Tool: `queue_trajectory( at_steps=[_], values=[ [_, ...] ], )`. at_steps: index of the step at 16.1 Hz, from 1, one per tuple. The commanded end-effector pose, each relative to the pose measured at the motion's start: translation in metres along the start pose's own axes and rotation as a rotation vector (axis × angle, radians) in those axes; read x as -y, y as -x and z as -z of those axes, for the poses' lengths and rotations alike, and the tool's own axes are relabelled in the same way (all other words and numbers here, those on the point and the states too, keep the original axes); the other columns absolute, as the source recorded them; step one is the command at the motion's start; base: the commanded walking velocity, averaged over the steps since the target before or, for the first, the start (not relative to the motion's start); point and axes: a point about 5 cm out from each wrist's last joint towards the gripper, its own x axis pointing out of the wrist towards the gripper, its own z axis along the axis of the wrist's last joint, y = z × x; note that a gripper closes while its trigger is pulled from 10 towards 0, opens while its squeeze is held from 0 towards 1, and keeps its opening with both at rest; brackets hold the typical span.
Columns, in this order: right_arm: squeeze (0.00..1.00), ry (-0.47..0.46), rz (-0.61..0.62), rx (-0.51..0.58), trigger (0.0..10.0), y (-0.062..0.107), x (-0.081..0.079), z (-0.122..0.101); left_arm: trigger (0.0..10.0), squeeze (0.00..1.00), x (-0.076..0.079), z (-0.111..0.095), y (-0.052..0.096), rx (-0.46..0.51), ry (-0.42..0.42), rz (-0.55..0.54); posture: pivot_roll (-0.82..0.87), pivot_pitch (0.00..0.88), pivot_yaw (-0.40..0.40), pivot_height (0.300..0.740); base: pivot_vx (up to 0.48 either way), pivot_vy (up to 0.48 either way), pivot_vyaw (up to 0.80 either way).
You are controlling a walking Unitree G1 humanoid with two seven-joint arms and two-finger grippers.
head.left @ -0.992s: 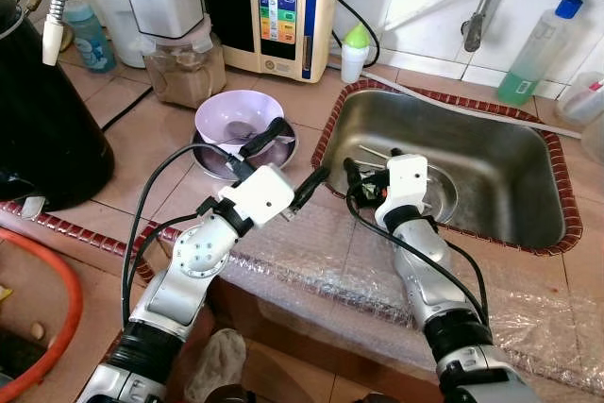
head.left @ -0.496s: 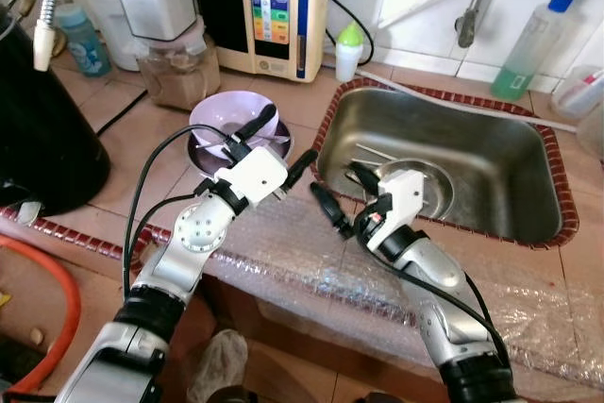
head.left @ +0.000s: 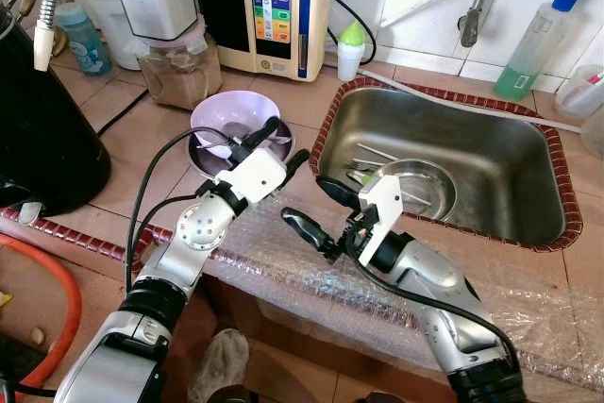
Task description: Kitchen organization
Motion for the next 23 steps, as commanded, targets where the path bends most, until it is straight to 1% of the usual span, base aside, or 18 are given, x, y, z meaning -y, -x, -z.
queue_trajectory(
  at_steps=[1, 7, 9, 12, 17, 21, 23],
  values=[
    [0.00, 0.017, -0.013, 0.022, 10.0, -0.001, 0.000, -0.009, 0.0, 0.00, -0.006, -0.003, -0.003, 0.020, -0.024, -0.005, 0.00, 0.016, 0.047, 0.740, 0.000, 0.000, 0.00],
    [0.00, 0.019, -0.014, 0.012, 10.0, -0.005, 0.001, -0.008, 0.0, 0.00, -0.009, 0.000, -0.003, 0.012, -0.029, -0.018, 0.01, 0.010, 0.043, 0.740, 0.000, 0.000, 0.00],
    [0.00, 0.019, -0.012, 0.009, 10.0, -0.006, 0.001, -0.006, 0.0, 0.00, -0.011, 0.000, -0.002, 0.018, -0.017, -0.030, 0.02, 0.006, 0.042, 0.740, 0.000, 0.000, 0.00],
    [0.00, 0.017, -0.012, 0.014, 10.0, -0.009, 0.001, -0.007, 0.0, 0.00, -0.012, 0.001, -0.002, 0.020, -0.032, -0.030, 0.02, 0.003, 0.043, 0.740, 0.000, 0.000, 0.00],
    [0.00, 0.013, 0.000, 0.014, 10.0, -0.011, 0.002, -0.004, 0.0, 0.00, -0.014, 0.000, -0.002, 0.036, -0.028, -0.031, 0.02, 0.000, 0.051, 0.740, 0.000, 0.000, 0.00],
    [0.00, 0.006, 0.031, 0.019, 10.0, -0.011, 0.005, -0.004, 0.0, 0.00, -0.016, -0.006, -0.004, 0.069, -0.032, -0.031, 0.02, 0.000, 0.060, 0.740, 0.000, 0.000, 0.00],
    [0.00, 0.007, 0.041, 0.021, 10.0, -0.011, 0.006, -0.003, 0.0, 0.00, -0.020, -0.011, -0.002, 0.096, -0.040, -0.045, 0.02, 0.000, 0.061, 0.740, 0.000, 0.000, 0.00]
  ],
)
